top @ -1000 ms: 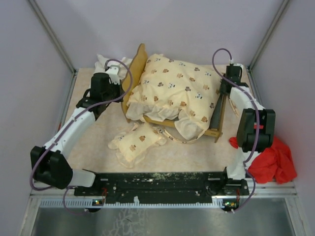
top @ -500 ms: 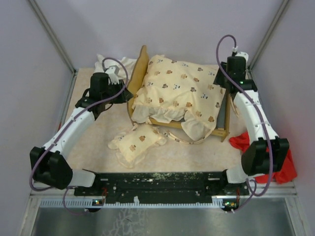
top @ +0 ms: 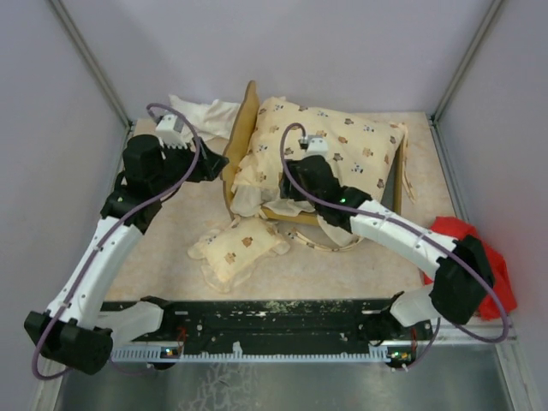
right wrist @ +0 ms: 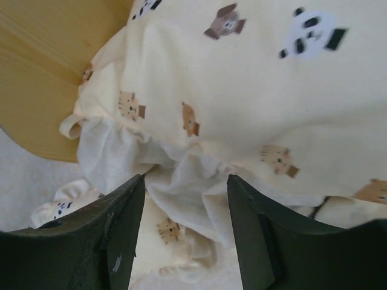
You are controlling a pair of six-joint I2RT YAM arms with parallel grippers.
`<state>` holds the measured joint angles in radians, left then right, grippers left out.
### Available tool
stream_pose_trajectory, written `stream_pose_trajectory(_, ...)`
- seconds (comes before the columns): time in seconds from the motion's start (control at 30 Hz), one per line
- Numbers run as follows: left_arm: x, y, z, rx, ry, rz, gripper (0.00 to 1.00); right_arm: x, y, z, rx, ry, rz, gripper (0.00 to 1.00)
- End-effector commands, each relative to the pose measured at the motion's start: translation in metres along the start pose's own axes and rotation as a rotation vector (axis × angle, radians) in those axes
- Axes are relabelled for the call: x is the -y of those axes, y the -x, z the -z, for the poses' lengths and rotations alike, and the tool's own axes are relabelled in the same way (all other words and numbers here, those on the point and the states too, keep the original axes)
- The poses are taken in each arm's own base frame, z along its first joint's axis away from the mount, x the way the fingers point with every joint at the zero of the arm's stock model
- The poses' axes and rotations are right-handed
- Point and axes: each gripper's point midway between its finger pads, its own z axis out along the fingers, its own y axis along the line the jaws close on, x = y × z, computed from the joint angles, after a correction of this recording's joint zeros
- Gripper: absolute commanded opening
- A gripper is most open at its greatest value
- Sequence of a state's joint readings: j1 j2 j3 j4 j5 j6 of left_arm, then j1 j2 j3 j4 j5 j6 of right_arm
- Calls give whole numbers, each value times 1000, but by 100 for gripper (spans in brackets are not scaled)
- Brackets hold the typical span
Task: Set up the pet bed
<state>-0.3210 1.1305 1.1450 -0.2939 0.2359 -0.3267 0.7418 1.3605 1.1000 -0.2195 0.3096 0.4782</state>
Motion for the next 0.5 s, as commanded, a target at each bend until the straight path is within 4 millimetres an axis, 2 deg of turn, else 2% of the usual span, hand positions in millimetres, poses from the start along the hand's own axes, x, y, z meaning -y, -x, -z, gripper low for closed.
stream_pose_trajectory(0.0,8,-6,24,10,-32,-70,73,-34,2,-24,60,9,-73,58)
stream_pose_trajectory(0.07,10,-16,32,-6,-59,-95,72,-41,-10,-34,29,6,-90,58)
stream_pose_trajectory(0.2,14,-41,41,-41,-113,-98,67,-40,-29,-48,0,-46,-107,57)
stream_pose_trajectory(0.3,20,-57,45,-78,-157,-78,62,-46,-37,-57,-13,-23,-109,54)
stream_pose_trajectory(0.33,20,-62,45,-90,-160,-69,60,-51,-36,-60,-13,-6,-99,47)
stream_pose_trajectory(0.4,20,-72,44,-114,-163,-56,56,-55,-30,-60,-12,0,-72,13)
stream_pose_trajectory(0.43,20,-77,43,-125,-166,-48,55,-53,-20,-57,6,-12,-60,0)
stream_pose_trajectory(0.47,22,-81,42,-133,-174,-44,54,-51,-9,-51,32,-25,-44,0)
